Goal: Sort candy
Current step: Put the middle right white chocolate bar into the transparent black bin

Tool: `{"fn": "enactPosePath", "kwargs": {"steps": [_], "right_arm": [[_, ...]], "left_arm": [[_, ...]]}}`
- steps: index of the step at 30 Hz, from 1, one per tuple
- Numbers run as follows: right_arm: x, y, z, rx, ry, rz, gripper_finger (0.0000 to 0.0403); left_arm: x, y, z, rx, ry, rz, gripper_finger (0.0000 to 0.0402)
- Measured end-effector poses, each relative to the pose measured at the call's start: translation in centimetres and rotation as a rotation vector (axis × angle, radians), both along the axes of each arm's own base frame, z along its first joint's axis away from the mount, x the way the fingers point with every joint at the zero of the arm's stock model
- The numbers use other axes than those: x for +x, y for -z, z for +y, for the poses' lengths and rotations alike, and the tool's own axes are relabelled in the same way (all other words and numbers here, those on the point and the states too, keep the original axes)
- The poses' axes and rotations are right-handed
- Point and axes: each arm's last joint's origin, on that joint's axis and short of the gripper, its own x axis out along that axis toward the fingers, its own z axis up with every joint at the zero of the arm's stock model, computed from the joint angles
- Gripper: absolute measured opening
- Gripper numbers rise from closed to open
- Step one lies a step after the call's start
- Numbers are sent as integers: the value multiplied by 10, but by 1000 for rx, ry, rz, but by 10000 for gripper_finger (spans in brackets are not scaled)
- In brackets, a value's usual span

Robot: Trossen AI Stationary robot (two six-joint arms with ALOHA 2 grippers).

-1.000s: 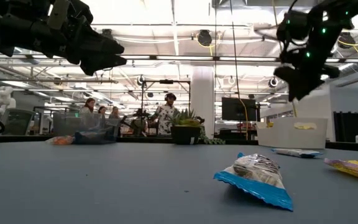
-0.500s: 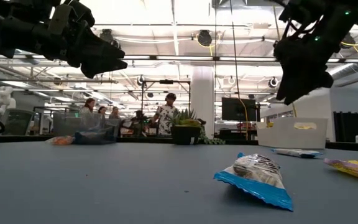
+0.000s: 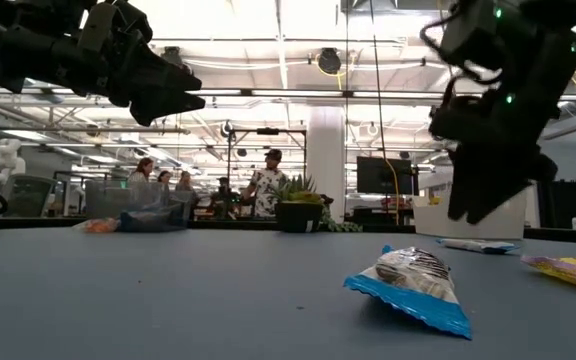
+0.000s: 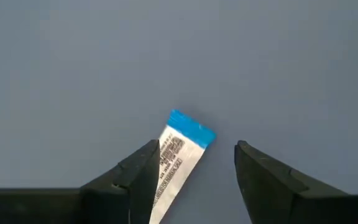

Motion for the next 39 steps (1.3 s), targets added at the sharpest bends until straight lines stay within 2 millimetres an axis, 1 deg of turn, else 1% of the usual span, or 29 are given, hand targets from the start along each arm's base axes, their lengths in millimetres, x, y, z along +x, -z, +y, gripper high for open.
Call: {"fn": "enactPosePath", "kwargs": {"steps": [5, 10, 14, 19, 23, 25, 28, 33, 36, 39], "right_arm": [[7, 20, 5, 13, 35, 48, 203], [15, 29, 7, 6, 26, 33, 194], [19, 30, 8, -2, -23, 14, 159], [23, 27, 9, -27, -91, -12, 85], [32, 17, 15, -110, -179, -60, 26], [41, 9, 20, -174, -250, -112, 12], [57, -7, 25, -277, -342, -243, 17], [80, -38, 30, -455, -456, -543, 27], [88, -57, 30, -575, -487, -700, 17], [91, -71, 28, -666, -502, -803, 10]], "left_arm": [[0, 0, 0, 0, 0, 0, 244], [0, 0, 0, -5, 0, -3, 244], [0, -1, 0, -34, -4, -10, 244], [0, -1, 0, -35, -4, -11, 244], [0, -1, 0, -54, -6, -12, 244], [0, 0, 0, -75, 5, -12, 244], [2, 2, -1, -82, 27, -3, 244], [10, 6, -2, -56, 41, -30, 244], [16, 8, -4, -28, 62, -64, 244], [24, 13, -6, -22, 124, -107, 244]]}}
